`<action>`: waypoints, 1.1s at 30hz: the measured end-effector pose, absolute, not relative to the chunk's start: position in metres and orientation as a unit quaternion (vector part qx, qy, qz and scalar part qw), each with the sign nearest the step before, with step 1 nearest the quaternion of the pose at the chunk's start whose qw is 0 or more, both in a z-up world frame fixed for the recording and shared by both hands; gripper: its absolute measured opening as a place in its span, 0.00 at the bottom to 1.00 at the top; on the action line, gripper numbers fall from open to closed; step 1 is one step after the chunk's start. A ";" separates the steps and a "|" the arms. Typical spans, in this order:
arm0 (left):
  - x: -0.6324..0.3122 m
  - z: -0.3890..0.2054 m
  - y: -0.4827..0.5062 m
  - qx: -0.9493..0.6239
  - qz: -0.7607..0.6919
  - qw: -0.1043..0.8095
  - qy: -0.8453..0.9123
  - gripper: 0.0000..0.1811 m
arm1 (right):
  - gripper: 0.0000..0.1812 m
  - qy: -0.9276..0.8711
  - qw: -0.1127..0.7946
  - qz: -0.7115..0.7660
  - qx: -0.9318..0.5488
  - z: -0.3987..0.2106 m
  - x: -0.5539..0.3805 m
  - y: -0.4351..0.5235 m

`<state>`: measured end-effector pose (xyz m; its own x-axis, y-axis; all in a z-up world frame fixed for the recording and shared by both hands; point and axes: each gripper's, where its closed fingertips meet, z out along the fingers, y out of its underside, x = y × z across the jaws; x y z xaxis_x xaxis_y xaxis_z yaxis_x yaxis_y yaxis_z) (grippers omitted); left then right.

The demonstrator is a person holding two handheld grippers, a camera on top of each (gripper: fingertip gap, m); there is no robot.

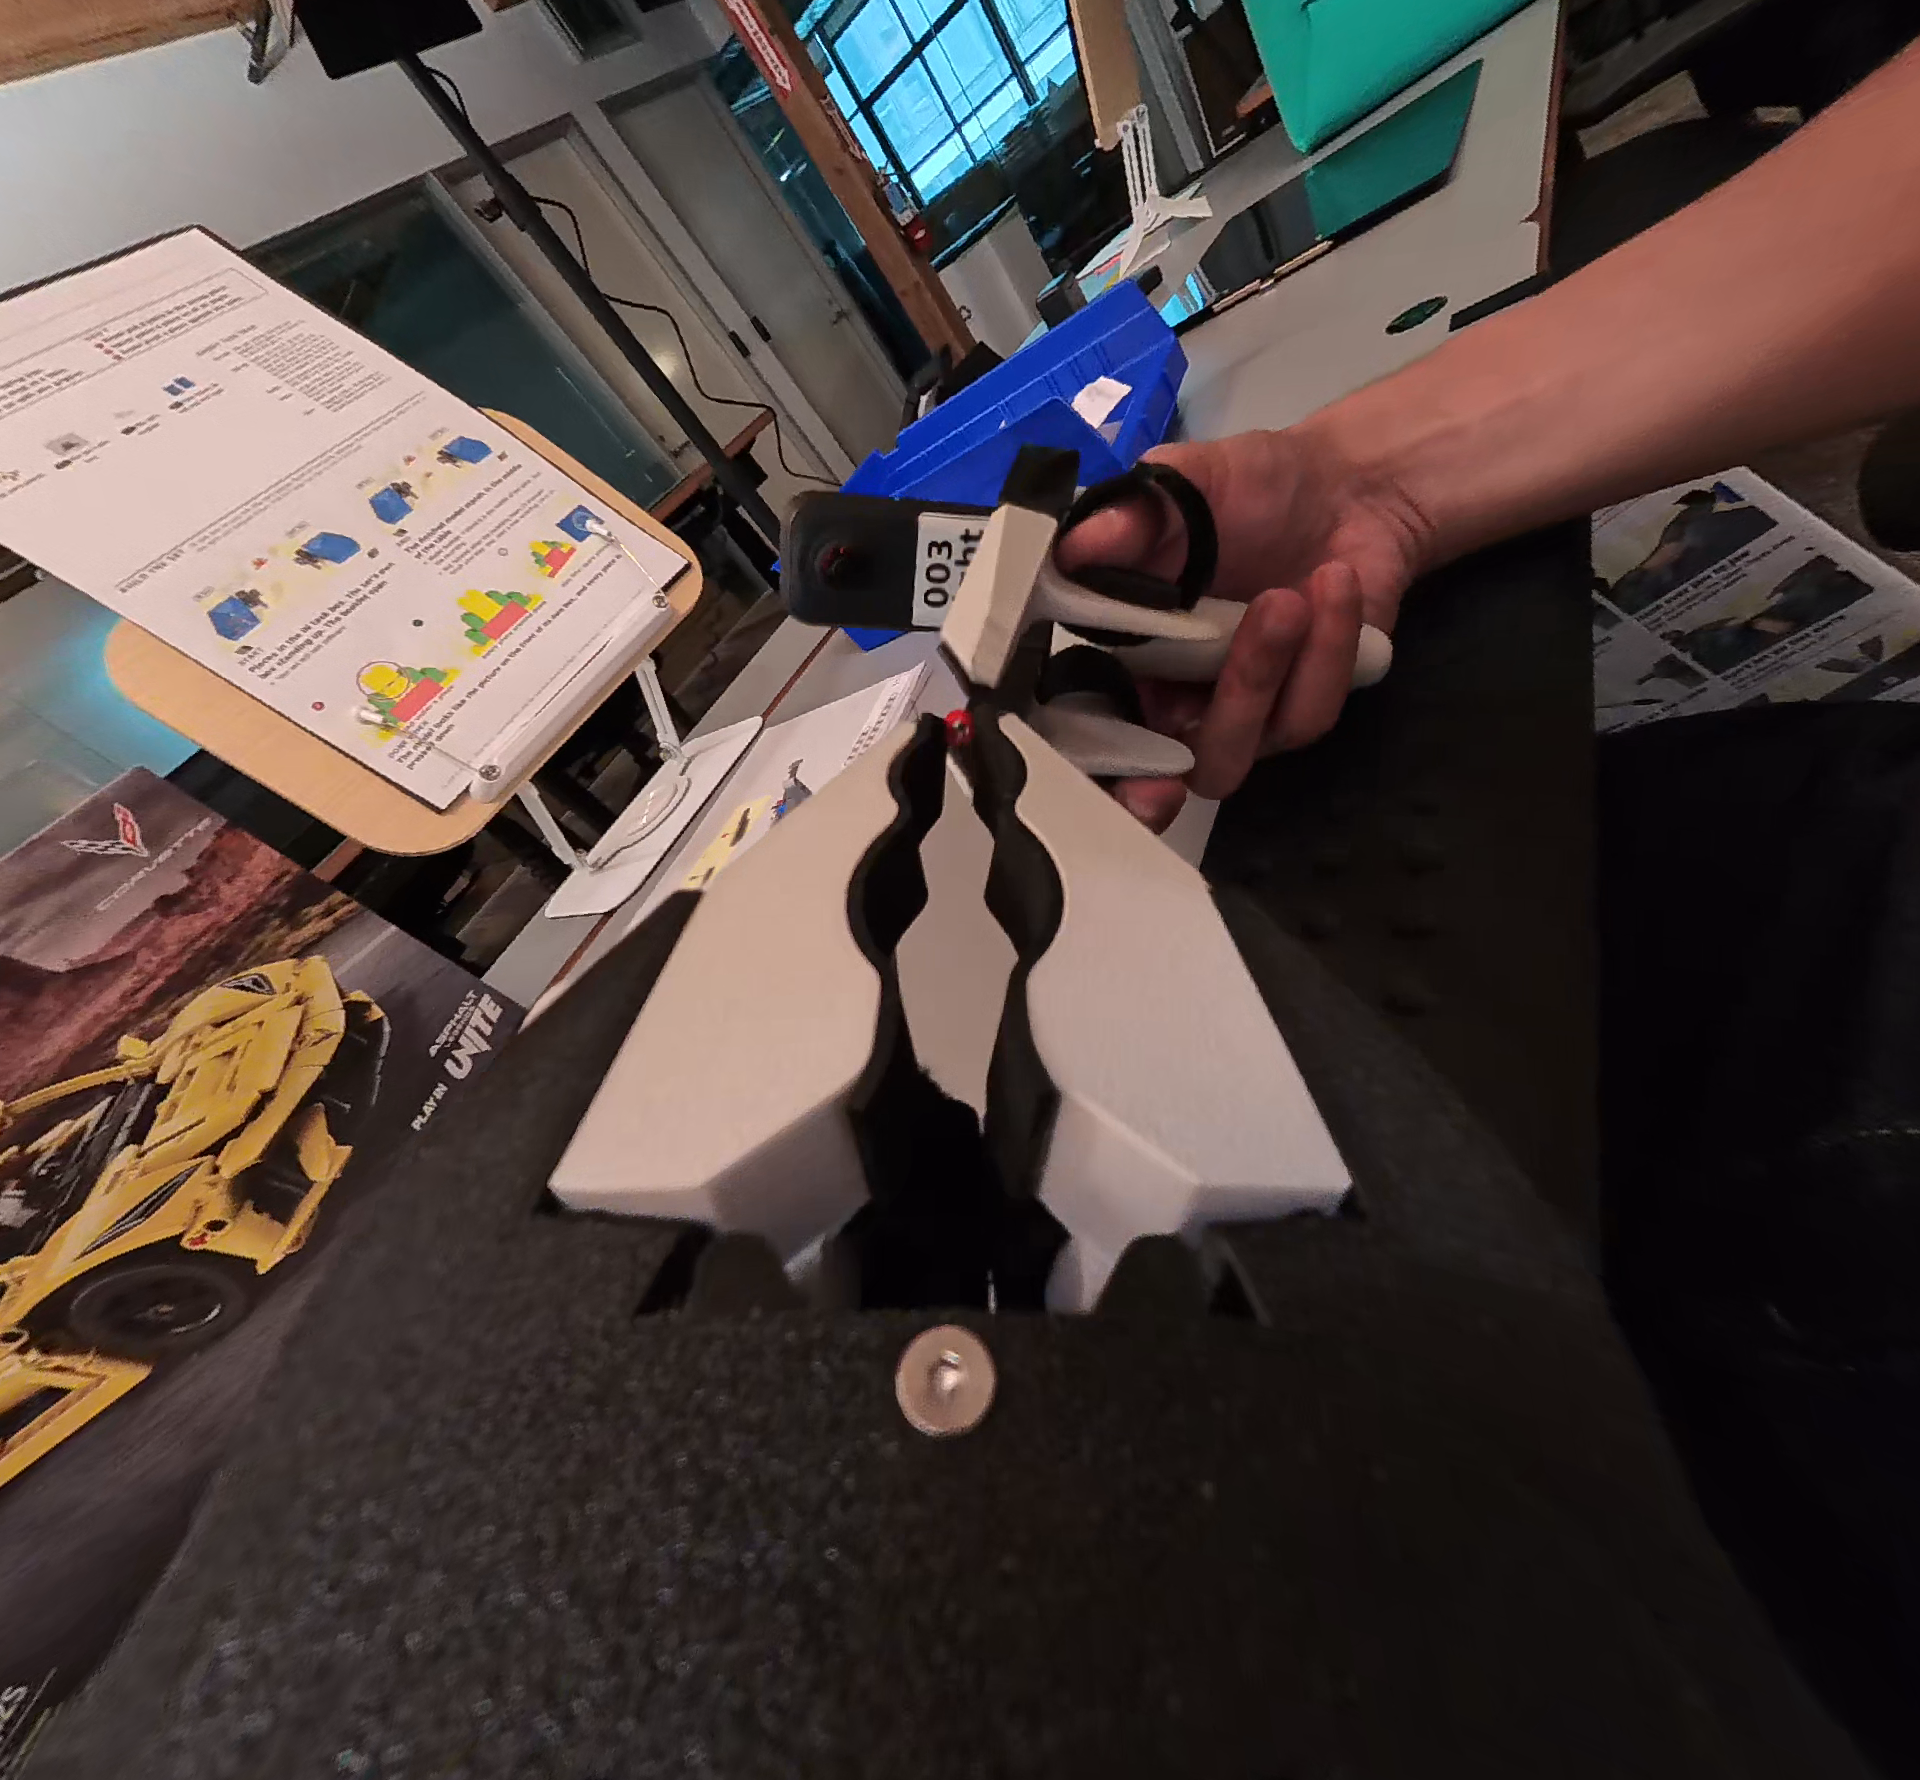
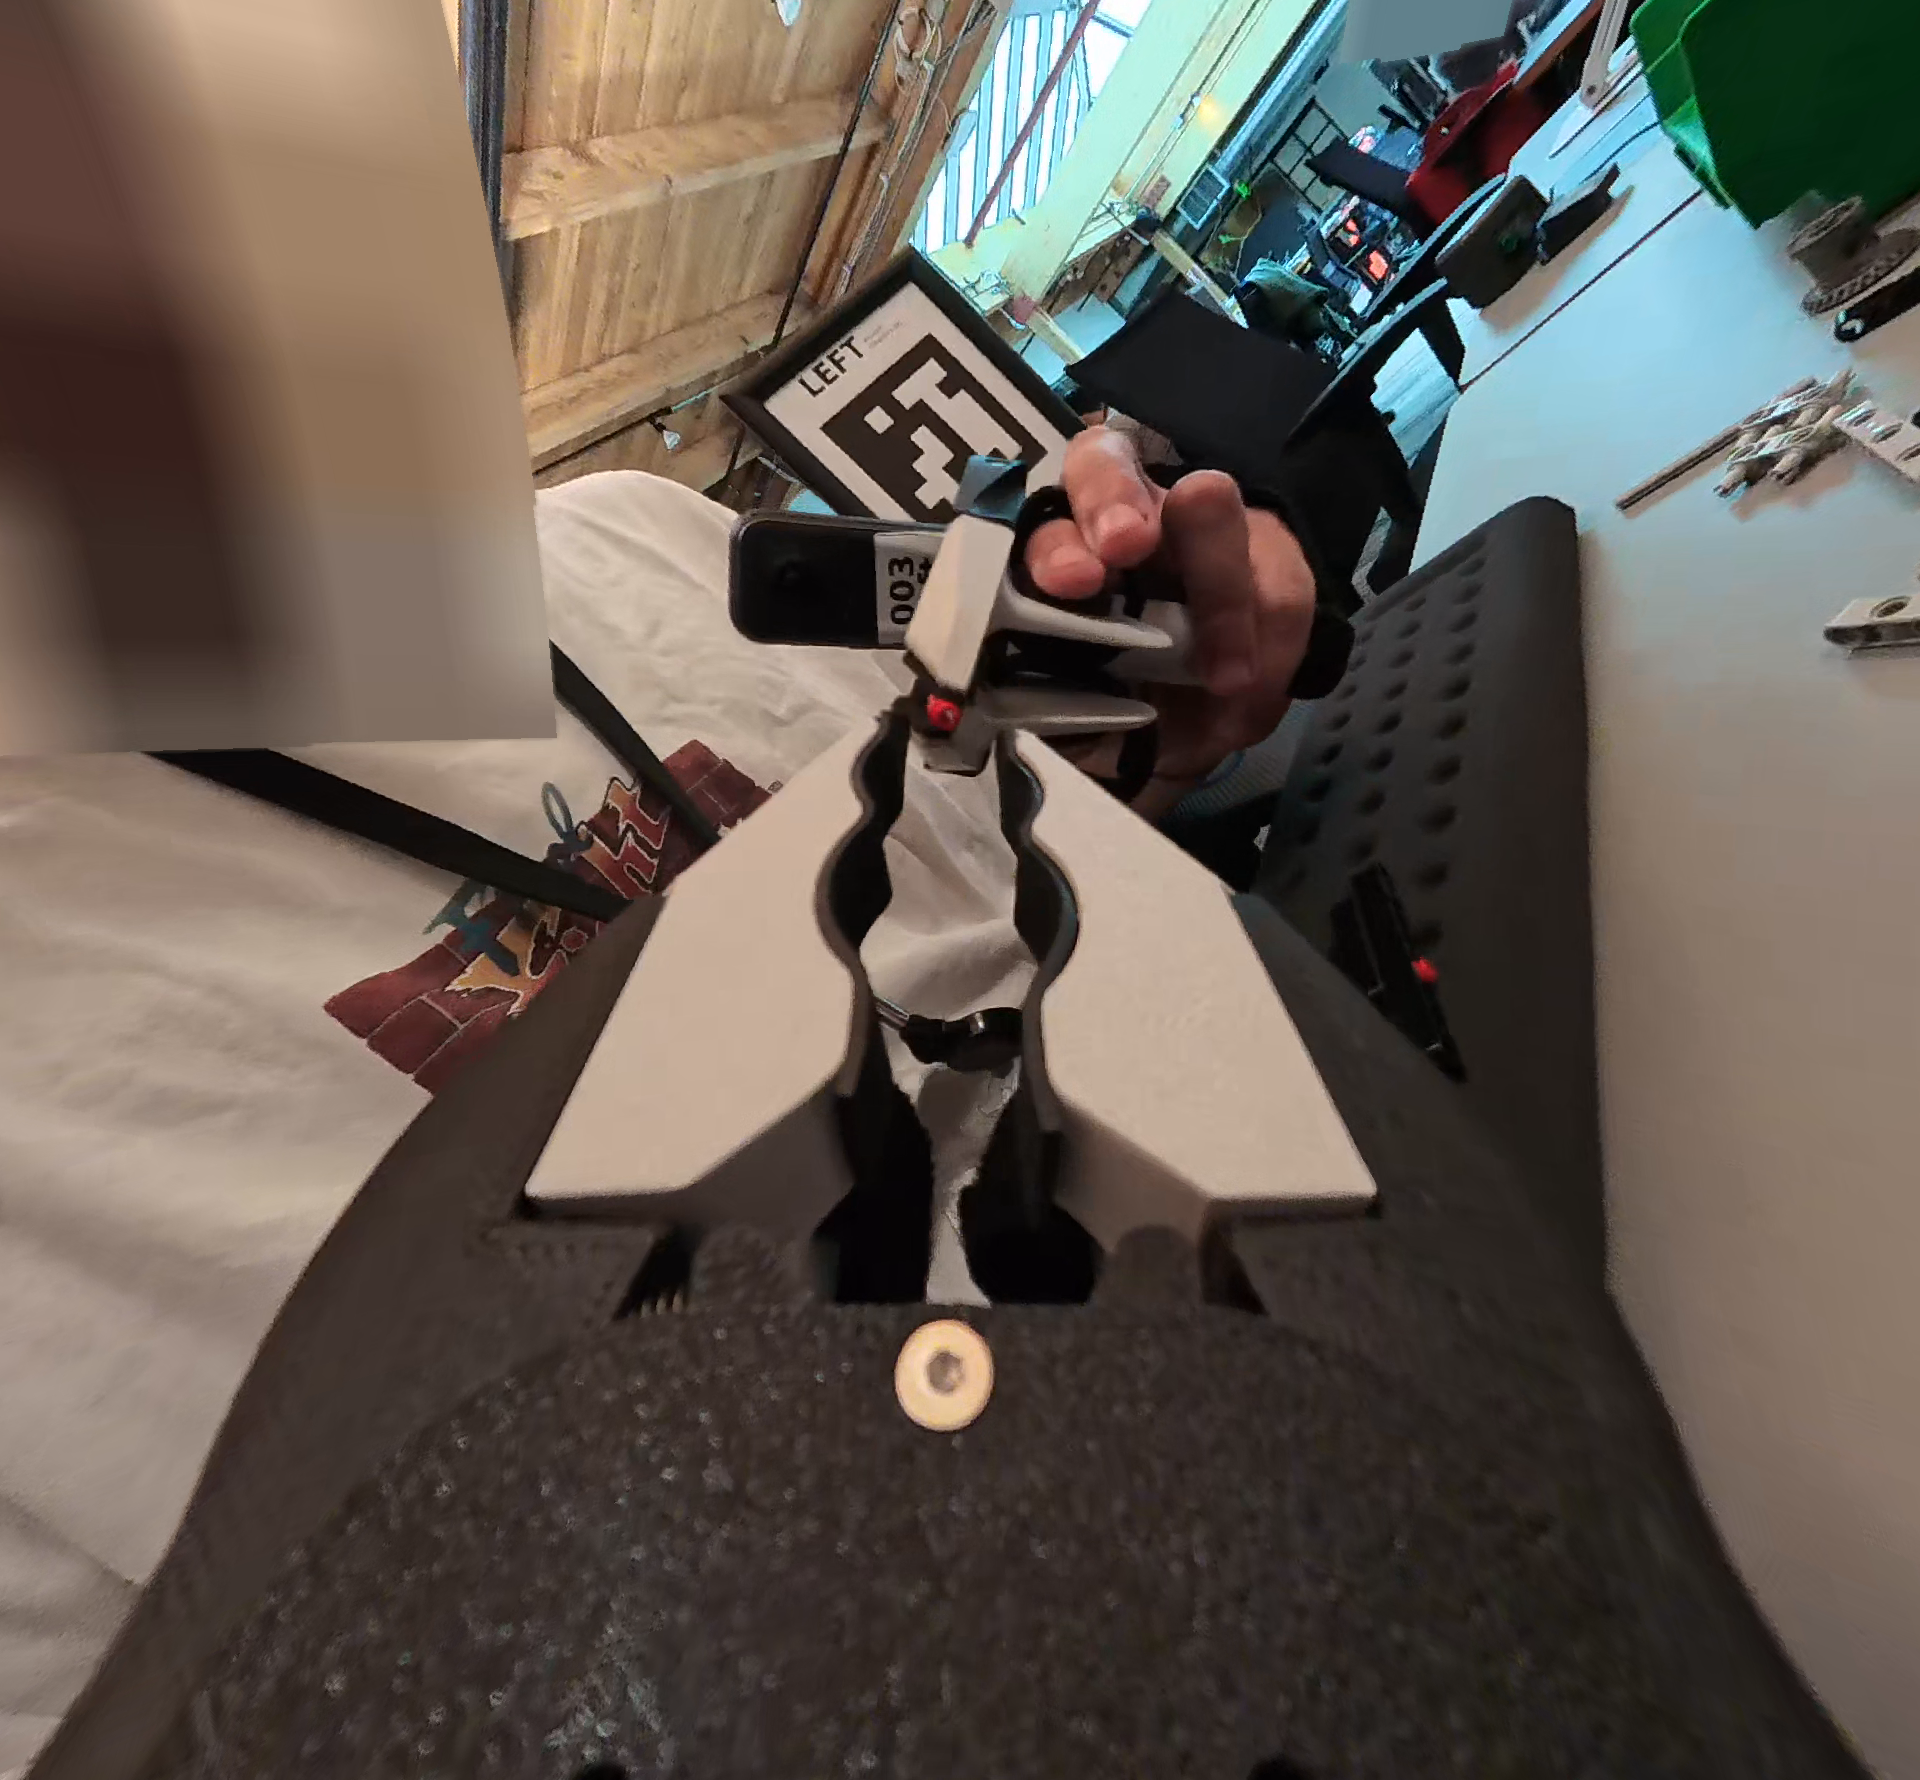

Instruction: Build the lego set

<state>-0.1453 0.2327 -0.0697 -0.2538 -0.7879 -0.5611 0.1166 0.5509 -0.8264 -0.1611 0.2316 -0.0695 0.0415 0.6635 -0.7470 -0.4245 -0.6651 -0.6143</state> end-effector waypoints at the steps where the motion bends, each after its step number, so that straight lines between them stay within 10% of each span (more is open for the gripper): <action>1: -0.145 -0.070 0.232 -0.245 -0.401 0.560 0.682 0.02 | 0.09 -0.101 0.396 0.688 -0.599 -0.069 -0.162 0.231; 33: -0.164 -0.095 0.256 -0.354 -0.392 0.498 0.687 0.04 | 0.02 -0.116 0.464 0.531 -0.699 -0.098 -0.147 0.251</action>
<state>-0.1636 0.2565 -0.0947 -0.2524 -0.8778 -0.4071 -0.0964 0.4414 -0.8921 -0.1471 0.2512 -0.0979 0.4096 0.6548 -0.6352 -0.3310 -0.5422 -0.7723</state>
